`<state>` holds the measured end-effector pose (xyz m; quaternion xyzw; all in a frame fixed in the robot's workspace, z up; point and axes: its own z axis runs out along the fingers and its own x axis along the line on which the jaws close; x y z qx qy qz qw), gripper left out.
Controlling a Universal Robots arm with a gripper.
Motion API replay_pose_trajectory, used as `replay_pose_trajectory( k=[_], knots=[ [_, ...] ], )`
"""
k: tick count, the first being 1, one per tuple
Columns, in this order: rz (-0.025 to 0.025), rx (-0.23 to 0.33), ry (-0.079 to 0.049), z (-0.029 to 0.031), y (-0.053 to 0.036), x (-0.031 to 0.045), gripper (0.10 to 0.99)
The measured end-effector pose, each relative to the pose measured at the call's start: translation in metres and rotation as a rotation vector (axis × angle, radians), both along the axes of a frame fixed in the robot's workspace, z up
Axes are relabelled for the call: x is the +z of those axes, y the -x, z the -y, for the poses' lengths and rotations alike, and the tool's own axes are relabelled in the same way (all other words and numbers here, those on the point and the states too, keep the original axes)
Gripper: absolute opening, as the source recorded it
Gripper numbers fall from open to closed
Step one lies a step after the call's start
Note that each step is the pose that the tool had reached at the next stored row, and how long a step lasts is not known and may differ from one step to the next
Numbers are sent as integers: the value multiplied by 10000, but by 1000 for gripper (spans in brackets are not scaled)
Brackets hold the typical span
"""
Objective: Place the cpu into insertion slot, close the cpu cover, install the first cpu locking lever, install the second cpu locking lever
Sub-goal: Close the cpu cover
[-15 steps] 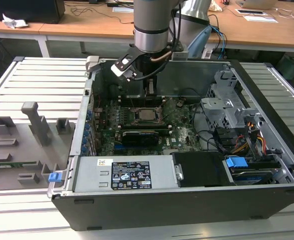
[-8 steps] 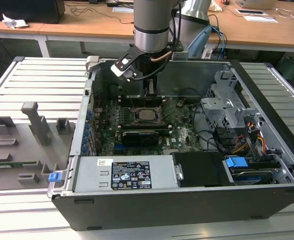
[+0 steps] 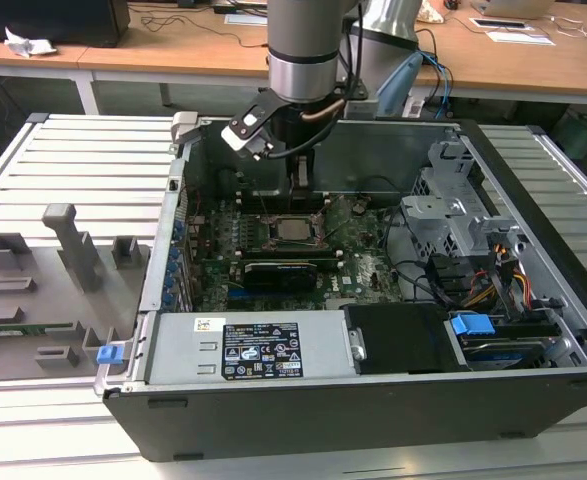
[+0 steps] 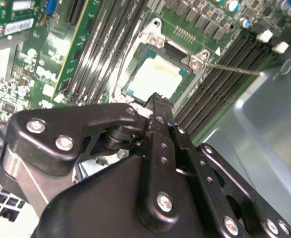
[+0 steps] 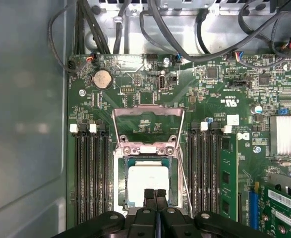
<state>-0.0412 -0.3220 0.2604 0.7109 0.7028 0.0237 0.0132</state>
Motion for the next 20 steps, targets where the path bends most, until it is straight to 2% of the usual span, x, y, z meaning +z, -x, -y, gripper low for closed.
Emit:
replay_pose_trajectory(
  k=[3,8,11,20],
  knots=[
    [0,-1,1,0,0,112,106],
    [-5,0,0,0,-41,114,106],
    [-42,0,0,0,-128,114,106],
    [-42,0,0,0,-280,114,106]
  ],
)
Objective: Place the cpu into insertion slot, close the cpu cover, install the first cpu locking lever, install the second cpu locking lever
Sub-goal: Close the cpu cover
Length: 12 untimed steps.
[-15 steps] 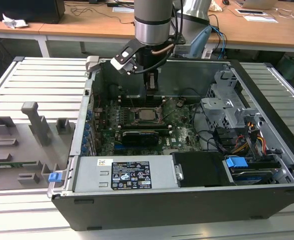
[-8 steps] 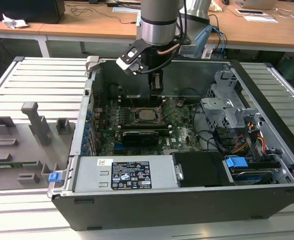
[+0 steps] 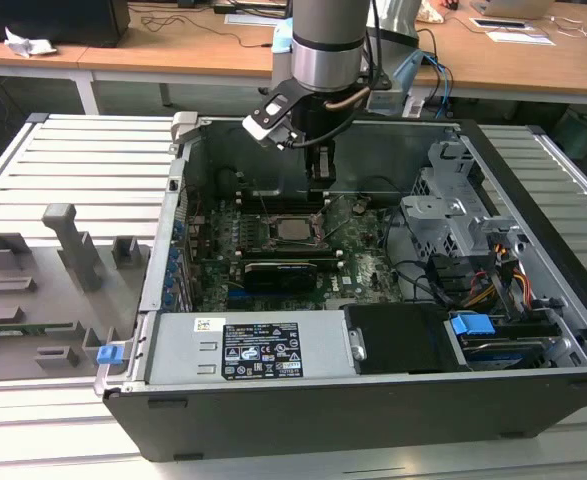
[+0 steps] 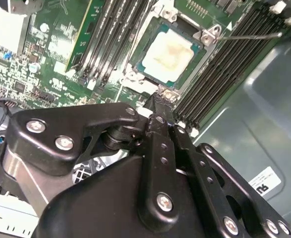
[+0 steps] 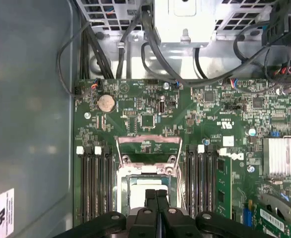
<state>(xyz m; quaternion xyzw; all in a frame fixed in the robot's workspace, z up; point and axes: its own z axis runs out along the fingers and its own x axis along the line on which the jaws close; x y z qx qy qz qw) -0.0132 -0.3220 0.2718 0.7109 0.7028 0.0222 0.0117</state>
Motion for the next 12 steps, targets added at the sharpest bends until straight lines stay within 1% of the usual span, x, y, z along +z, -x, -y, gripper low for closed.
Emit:
replay_pose_trajectory(
  k=[1,2,3,4,8,12],
  knots=[
    [-1,1,0,0,-58,0,106],
    [-3,0,-1,0,-145,0,106],
    [-6,0,1,0,-212,0,106],
    [-7,1,0,0,-267,0,106],
    [-9,0,-1,0,-328,0,106],
    [-21,0,-1,0,-451,0,106]
  ],
)
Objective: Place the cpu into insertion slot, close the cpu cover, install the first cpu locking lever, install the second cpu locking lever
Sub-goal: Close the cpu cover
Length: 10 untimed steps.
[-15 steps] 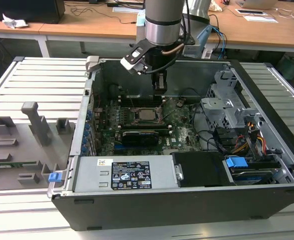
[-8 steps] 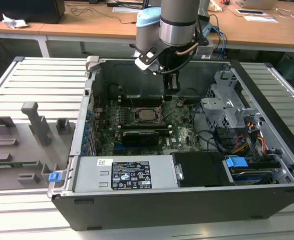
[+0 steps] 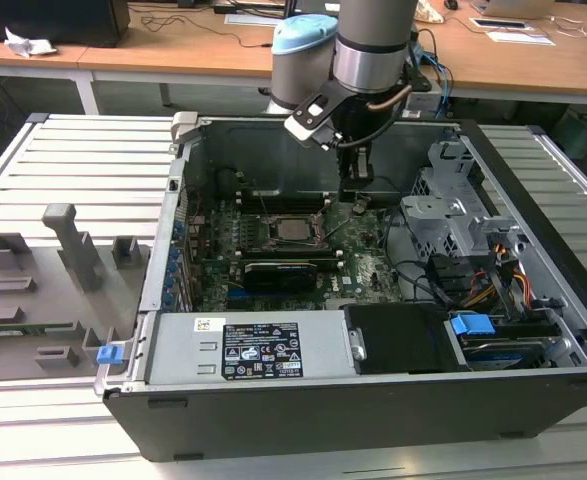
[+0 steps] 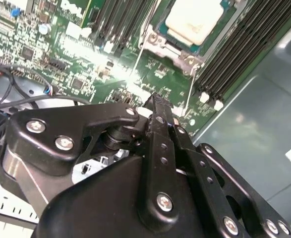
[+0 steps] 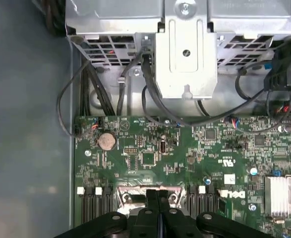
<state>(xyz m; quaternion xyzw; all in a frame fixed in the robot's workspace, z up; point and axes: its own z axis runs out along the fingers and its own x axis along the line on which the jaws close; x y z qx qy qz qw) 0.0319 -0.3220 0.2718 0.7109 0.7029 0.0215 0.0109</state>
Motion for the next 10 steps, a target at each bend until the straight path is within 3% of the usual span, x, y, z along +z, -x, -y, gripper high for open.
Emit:
replay_pose_trajectory(
  k=[2,7,10],
  knots=[
    [-10,2,1,0,-40,-3,106],
    [-99,75,5,-5,-195,-55,106],
    [-110,178,5,-6,-230,-79,106]
  ],
)
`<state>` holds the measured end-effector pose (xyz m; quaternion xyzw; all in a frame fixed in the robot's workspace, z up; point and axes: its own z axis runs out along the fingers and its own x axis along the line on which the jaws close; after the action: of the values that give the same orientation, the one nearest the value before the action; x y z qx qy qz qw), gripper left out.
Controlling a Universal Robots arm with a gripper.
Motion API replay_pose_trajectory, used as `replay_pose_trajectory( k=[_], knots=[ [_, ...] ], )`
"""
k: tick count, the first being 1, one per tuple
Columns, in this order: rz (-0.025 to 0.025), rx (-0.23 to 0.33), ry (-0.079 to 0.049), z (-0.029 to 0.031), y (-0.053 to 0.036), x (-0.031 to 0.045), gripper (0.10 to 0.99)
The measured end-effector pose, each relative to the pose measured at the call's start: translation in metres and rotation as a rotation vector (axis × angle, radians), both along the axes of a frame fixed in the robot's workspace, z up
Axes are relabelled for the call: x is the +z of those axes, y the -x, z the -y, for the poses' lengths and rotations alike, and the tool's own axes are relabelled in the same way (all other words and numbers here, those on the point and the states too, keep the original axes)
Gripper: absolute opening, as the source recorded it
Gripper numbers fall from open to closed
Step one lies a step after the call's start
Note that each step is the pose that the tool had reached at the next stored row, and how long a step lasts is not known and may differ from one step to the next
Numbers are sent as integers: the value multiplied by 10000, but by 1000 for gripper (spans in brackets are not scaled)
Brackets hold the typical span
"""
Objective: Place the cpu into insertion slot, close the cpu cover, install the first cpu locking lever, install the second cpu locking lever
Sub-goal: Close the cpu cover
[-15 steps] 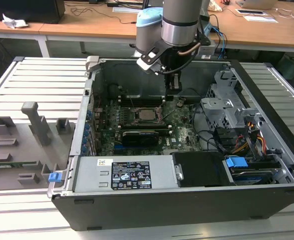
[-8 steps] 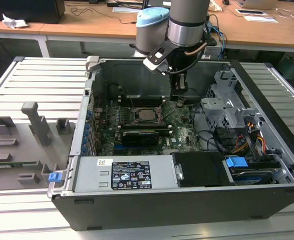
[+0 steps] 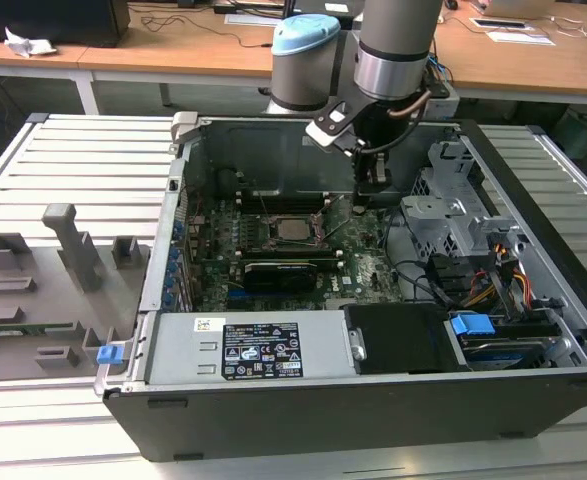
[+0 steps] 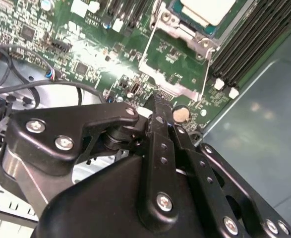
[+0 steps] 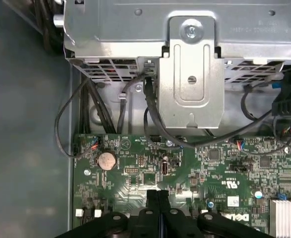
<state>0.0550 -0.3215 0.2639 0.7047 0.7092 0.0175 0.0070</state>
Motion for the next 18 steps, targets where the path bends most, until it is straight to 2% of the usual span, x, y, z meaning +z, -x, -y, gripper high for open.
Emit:
replay_pose_trajectory(
  k=[2,4,7,14,18],
  knots=[
    [0,73,1,-1,0,-23,106],
    [0,200,0,-1,-1,-84,106],
    [0,269,1,-1,5,-120,106],
    [0,270,0,-1,81,-123,106],
    [-8,270,1,-1,100,-89,106]
  ],
)
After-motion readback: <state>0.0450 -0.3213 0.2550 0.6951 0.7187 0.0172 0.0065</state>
